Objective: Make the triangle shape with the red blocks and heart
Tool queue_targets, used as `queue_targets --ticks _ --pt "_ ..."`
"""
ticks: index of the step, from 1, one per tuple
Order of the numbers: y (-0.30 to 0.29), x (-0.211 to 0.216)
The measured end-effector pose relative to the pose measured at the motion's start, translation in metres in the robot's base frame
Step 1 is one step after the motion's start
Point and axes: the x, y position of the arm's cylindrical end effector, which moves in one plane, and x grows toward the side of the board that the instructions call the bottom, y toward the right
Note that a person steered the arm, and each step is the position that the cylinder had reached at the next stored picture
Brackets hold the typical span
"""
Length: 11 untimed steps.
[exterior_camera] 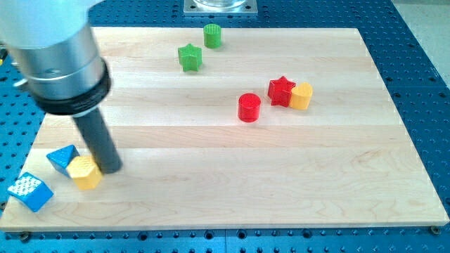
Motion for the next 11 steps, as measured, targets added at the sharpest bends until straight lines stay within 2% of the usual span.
queue_targets --ticks 2,3,5,6,7,8,9,10,11 --pt "-0.033 0.004" --pt "0.01 -0.004" --pt "0.297 -0.074" --pt "0.433 -0.13" --pt "0.389 -0.161" --pt "0.265 -0.109" --pt "0.206 -0.062" --pt "0.327 -0.065" --pt "0.288 -0.022"
